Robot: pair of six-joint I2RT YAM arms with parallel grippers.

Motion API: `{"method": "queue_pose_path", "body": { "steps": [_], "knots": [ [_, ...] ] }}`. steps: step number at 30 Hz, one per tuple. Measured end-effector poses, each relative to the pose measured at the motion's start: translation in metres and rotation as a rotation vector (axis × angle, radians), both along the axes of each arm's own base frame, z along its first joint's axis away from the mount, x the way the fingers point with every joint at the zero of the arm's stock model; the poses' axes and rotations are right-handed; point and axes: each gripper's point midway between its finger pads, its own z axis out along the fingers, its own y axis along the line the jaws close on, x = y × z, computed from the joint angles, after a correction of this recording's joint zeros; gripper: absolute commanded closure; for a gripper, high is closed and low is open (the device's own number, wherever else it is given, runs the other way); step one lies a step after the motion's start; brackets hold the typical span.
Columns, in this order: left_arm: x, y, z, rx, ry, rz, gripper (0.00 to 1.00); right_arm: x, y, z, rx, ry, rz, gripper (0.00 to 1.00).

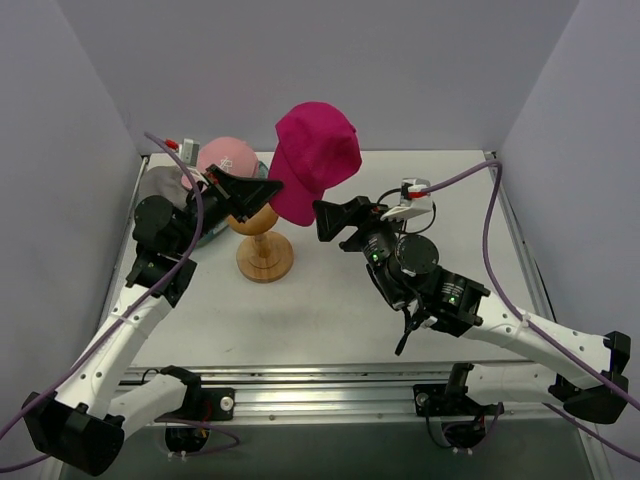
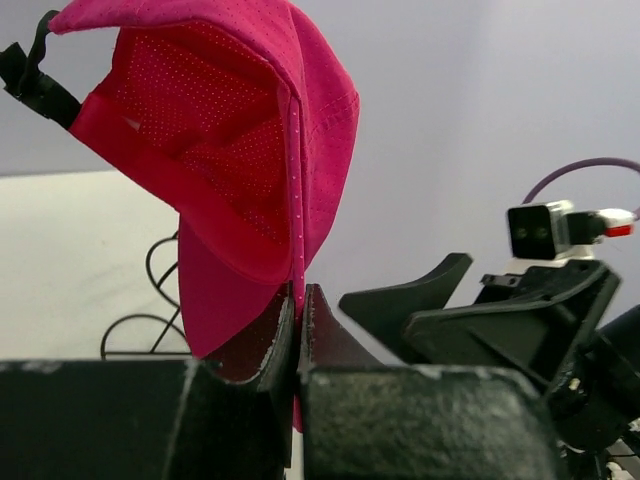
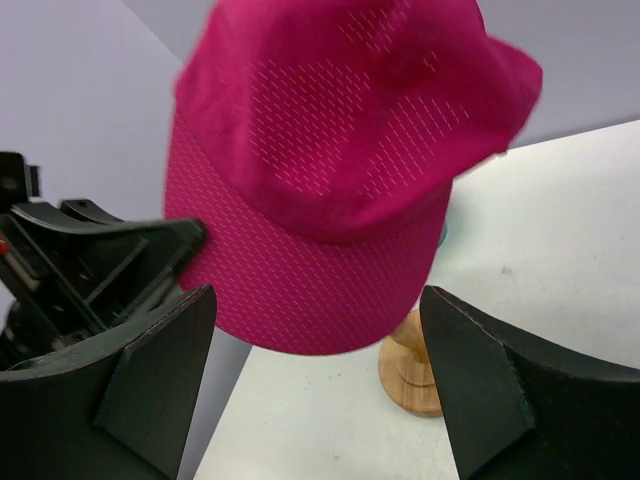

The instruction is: Stack the hats

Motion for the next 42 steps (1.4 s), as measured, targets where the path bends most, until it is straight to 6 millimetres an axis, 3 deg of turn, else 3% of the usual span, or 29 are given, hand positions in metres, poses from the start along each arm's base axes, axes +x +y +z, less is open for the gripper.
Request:
{"method": "queue_pose_path", "body": {
  "steps": [4,7,16,28,33,42],
  "knots": [
    [0.006,-0.006,-0.032,0.022,0.080,0.009,0.98,0.001,-0.002,0.003,0.013,-0.004,-0.014,0.21],
    [0.007,-0.007,-0.043,0.028,0.111,0.024,0.98,0.002,0.000,0.003,0.013,-0.008,-0.012,0.20],
    [0.012,0.004,-0.047,0.041,0.187,0.134,0.98,-0.005,0.029,-0.030,-0.152,0.006,0.046,0.20],
    [0.007,0.020,-0.047,0.046,0.222,0.249,0.98,-0.008,0.032,-0.045,-0.184,0.015,0.067,0.19],
    [0.008,0.022,-0.049,0.054,0.234,0.260,0.98,-0.010,0.026,-0.055,-0.207,0.021,0.067,0.18],
    [0.001,0.015,-0.047,0.067,0.204,0.208,0.98,-0.016,-0.012,-0.050,-0.158,0.035,-0.002,0.18]
  ]
}}
